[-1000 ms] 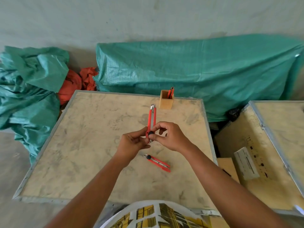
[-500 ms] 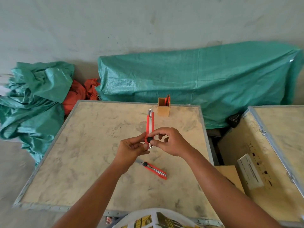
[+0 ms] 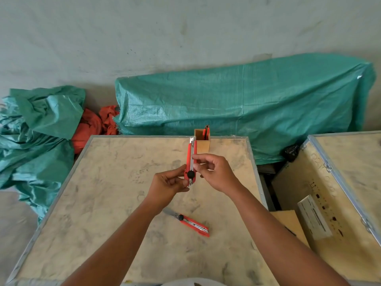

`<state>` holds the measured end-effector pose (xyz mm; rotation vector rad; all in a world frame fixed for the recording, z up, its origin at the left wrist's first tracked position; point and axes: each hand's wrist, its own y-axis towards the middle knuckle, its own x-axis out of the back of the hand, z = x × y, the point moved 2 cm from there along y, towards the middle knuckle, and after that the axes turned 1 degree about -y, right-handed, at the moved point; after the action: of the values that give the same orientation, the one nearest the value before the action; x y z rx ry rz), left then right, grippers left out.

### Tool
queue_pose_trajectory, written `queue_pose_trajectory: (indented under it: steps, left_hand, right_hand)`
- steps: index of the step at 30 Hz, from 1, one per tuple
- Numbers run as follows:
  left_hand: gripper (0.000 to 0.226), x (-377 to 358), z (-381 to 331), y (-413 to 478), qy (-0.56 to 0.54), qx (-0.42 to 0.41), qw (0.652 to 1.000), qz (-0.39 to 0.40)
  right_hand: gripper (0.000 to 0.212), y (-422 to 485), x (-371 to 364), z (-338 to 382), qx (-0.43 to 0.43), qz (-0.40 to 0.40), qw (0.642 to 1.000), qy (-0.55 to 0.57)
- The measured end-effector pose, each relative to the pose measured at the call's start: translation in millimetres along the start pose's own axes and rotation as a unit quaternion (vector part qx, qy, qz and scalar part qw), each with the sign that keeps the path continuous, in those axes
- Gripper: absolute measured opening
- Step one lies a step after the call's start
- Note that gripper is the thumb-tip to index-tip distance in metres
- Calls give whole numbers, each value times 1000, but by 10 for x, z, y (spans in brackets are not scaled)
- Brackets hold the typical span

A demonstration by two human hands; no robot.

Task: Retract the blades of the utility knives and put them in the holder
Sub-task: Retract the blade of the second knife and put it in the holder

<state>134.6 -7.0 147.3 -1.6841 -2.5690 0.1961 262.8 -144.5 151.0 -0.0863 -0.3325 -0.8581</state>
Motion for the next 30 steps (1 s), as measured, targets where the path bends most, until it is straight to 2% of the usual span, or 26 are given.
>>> queue_pose_trajectory:
  steps: [3,7,12,20,25,30]
  left_hand:
    - [48,-72,-67,566,24,-4,1000,9]
    - [47,-103,-110,849,84,-18,996,9]
    - [55,-106,-54,1170,140,-24,990,15]
    - [50,-143,192,2215,166,3,986,23]
    - [73,-64,501,2729,239,41,970,-23]
    - [91,-41,797,2969,284,75,956,-8]
  right_hand:
    - [30,443,216,-120,-25,-31,999,-4]
    - [34,653,324,-193,-34,-50,998,-3]
    - [28,858,429,-251,-46,-76,996,1]
    - [26,1720,532,-760,-50,-136,989,-36]
    - [22,2097,414,-1106,-10,-193,977,-92]
    - [22,2271,251,-1377,27,-211,965,-153]
